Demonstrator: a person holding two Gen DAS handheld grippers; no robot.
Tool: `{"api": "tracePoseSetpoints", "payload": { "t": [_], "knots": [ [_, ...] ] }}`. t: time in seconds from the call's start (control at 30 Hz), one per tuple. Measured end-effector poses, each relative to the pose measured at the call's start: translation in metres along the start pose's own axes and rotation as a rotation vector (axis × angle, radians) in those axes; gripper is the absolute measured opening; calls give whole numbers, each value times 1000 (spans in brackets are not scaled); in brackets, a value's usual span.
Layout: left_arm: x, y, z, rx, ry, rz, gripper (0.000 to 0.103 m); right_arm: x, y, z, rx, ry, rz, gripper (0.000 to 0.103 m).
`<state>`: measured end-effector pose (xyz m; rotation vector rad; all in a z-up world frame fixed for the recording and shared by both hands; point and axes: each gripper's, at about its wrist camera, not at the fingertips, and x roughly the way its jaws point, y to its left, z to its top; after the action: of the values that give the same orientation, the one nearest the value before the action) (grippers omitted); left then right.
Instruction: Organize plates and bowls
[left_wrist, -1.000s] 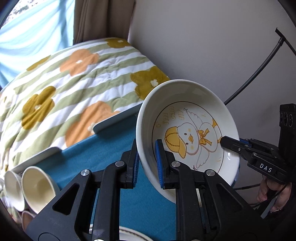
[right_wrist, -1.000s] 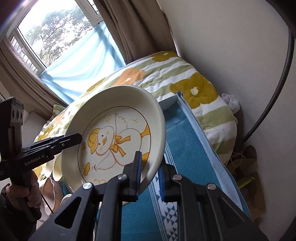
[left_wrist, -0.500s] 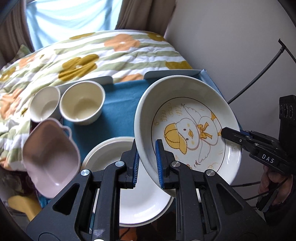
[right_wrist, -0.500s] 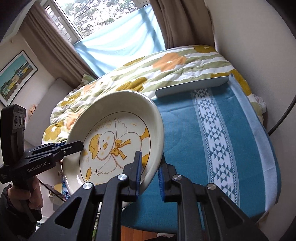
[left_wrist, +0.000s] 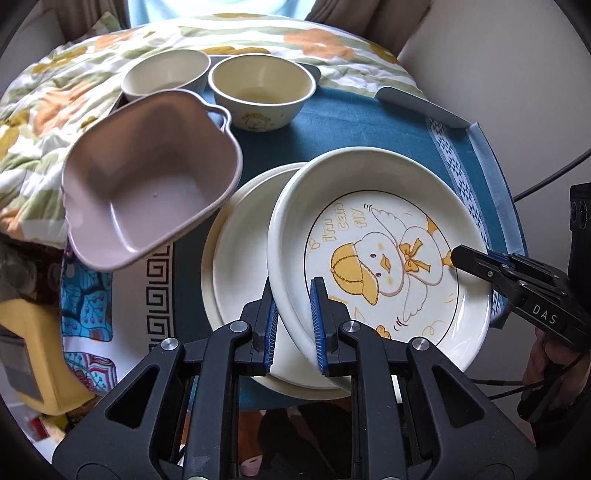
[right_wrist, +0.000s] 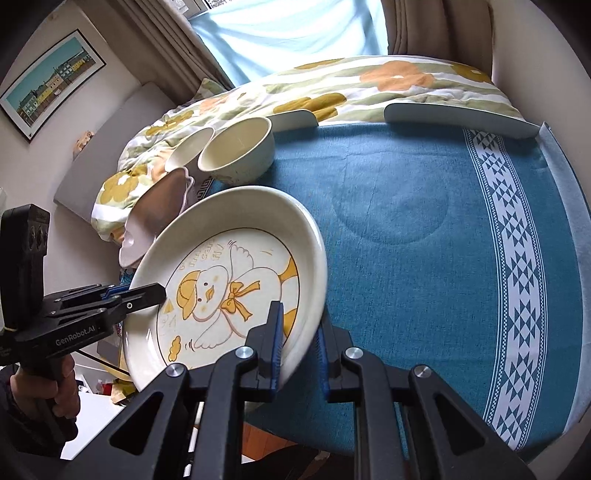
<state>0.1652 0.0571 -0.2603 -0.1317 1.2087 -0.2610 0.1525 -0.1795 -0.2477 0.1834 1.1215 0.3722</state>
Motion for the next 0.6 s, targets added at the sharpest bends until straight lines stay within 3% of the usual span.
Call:
{"api": "tracePoseSetpoints", "payload": {
  "t": [0.33, 0.6],
  "knots": [
    [11, 0, 6, -42, 22, 11, 15, 17, 5, 0, -50, 33, -21, 15],
    [24, -11, 6, 1, 34, 99, 15, 22, 11, 4, -81, 35, -41, 15]
  ]
}}
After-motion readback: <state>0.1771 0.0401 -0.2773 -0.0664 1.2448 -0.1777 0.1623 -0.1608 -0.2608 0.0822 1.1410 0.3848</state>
